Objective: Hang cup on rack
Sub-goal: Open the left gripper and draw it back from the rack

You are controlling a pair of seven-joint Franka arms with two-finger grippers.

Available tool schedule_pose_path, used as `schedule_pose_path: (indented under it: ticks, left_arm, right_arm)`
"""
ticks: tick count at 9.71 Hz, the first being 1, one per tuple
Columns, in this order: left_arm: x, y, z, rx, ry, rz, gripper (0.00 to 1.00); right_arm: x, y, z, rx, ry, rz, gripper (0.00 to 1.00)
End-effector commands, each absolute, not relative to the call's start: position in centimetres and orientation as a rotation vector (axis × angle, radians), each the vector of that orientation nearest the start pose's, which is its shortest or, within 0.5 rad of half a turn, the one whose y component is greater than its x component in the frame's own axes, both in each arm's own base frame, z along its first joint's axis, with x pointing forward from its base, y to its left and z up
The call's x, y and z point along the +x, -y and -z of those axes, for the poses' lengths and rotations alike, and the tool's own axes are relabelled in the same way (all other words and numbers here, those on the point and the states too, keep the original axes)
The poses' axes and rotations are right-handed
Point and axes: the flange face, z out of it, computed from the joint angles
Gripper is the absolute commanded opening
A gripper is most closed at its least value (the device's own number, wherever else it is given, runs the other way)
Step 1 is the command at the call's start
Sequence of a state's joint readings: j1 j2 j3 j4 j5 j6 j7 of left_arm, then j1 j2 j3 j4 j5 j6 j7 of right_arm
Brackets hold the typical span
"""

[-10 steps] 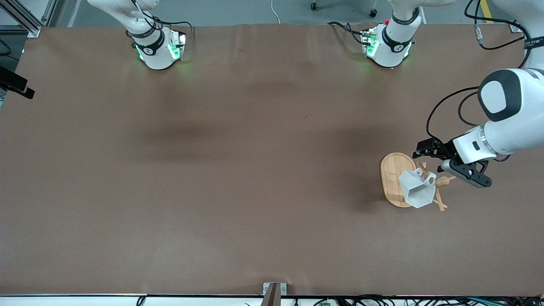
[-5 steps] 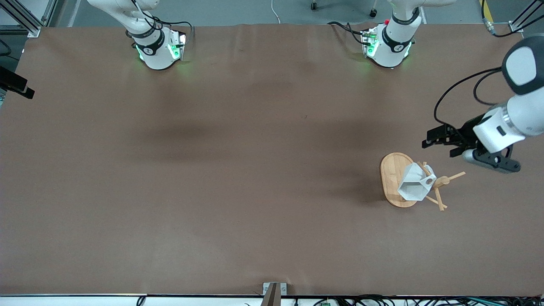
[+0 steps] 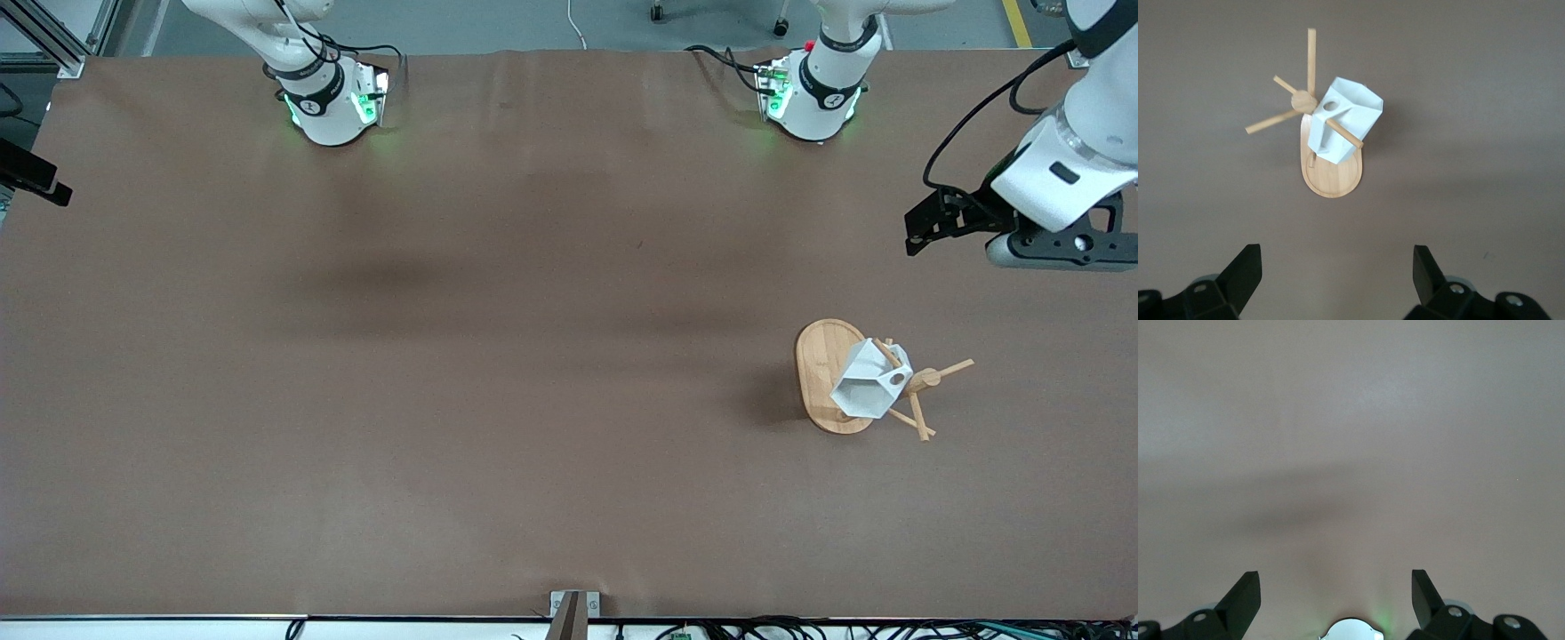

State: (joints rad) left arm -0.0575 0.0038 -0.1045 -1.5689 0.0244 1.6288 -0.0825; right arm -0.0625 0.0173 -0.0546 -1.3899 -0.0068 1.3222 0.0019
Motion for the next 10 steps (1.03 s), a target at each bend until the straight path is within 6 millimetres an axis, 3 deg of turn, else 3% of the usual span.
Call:
schedule_pose_path:
  ticks: [1, 4, 6, 10]
  left_arm:
    - [56.0, 6.6, -64.1, -3.086, -0.217, 0.097, 1.00]
    - [54.5, 5.6, -64.1, -3.156, -0.012, 0.005, 1.00]
    - [52.8, 7.7, -64.3, -3.129, -0.038, 0.006, 1.00]
    - [52.6, 7.5, -64.2, -3.125, -0.064, -0.002, 1.00]
  right_arm:
    - [52.6, 6.9, -67.8, -3.146, -0.170, -0.147, 1.00]
    - [52.5, 6.9, -67.7, -3.144, -0.173, -0.156, 1.00]
    - [52.5, 7.0, -67.7, -3.144, -0.173, -0.156, 1.00]
    - [52.5, 7.2, -67.7, -3.143, -0.153, -0.156, 1.00]
